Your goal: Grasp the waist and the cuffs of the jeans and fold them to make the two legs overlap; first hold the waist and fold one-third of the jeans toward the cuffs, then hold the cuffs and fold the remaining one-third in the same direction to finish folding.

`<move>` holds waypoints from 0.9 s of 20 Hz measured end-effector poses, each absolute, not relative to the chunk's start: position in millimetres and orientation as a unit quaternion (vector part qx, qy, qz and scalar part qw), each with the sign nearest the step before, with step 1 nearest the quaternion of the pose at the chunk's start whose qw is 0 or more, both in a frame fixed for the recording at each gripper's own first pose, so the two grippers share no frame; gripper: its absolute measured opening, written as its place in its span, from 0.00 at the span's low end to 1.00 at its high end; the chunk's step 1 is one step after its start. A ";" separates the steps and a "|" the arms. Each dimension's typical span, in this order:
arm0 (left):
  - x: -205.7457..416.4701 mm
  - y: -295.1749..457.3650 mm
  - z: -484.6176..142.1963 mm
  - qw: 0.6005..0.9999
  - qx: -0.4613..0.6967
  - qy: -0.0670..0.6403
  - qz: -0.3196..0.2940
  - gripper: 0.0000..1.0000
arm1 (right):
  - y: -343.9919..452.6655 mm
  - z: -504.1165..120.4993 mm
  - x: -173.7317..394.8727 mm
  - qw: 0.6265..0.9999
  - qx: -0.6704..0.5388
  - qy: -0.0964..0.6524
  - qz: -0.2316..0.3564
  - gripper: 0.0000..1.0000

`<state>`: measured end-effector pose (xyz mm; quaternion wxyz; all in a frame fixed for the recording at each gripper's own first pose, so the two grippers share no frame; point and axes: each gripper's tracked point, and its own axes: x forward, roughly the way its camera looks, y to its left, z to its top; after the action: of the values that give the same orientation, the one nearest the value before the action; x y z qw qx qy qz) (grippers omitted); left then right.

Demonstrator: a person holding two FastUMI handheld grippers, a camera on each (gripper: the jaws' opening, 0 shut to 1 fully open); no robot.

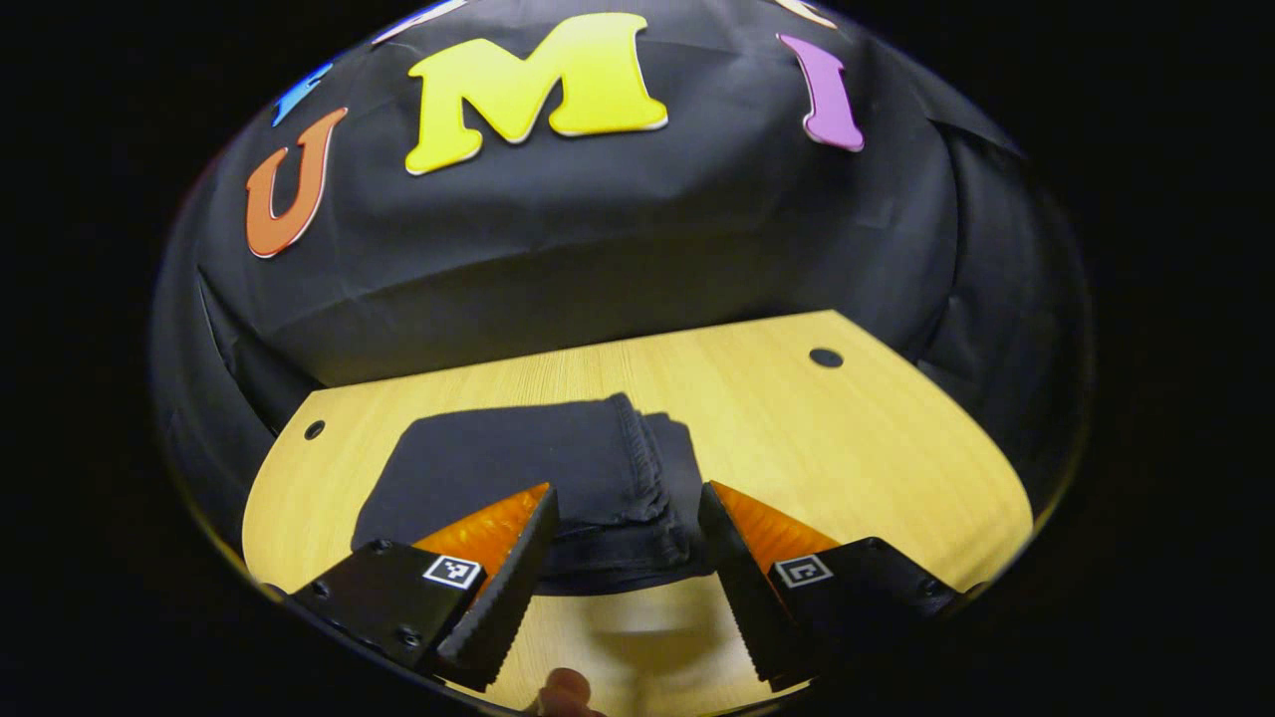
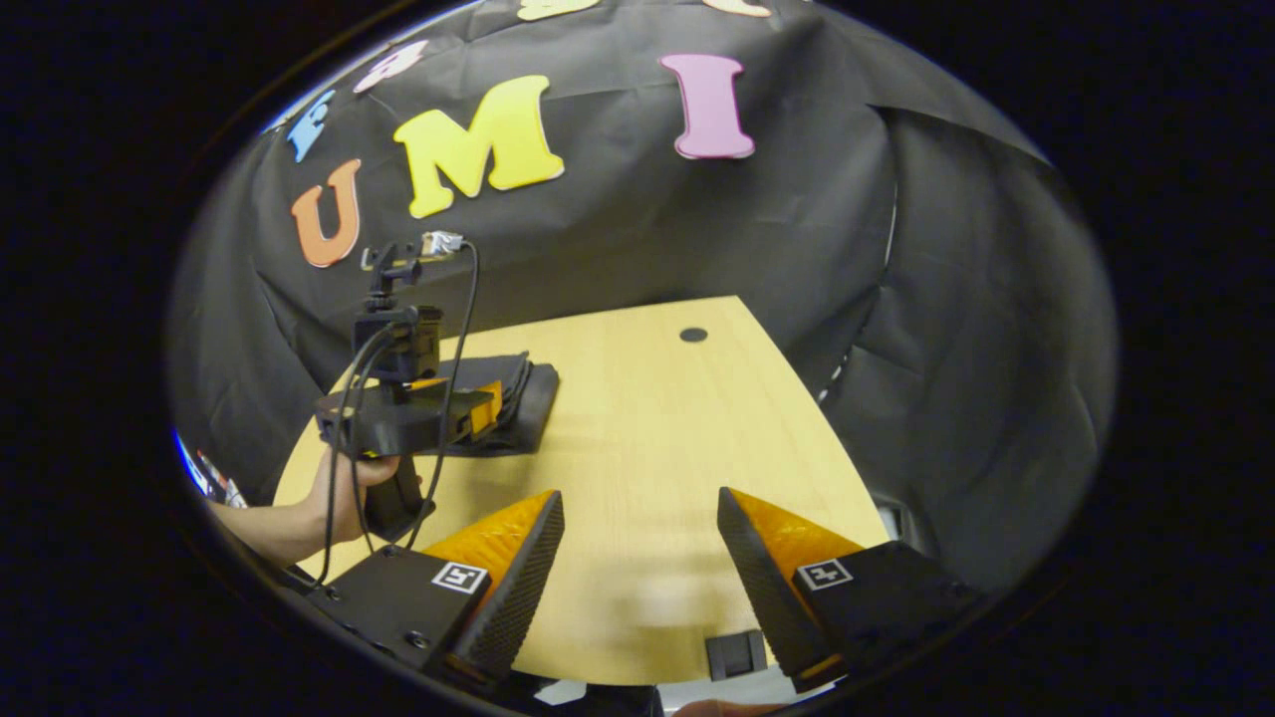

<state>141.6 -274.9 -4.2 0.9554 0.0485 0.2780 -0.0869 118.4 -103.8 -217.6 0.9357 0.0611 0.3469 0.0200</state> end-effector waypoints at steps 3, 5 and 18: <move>142.3 -256.6 89.5 0.976 0.011 0.195 -0.094 0.91 | -72.5 -167.4 152.1 0.962 0.039 0.265 0.052 0.94; 141.9 -228.8 162.9 0.989 -0.005 0.119 -0.087 0.92 | -43.2 -123.3 174.8 0.977 0.032 0.197 0.070 0.96; 70.0 -76.1 287.3 0.998 -0.065 0.022 -0.002 0.98 | 88.7 33.2 187.6 0.995 -0.021 -0.080 0.056 0.93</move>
<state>70.0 -76.1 287.3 0.9976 -0.0651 0.0216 -0.0016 187.6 88.7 33.2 0.9950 -0.0214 -0.0800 0.0558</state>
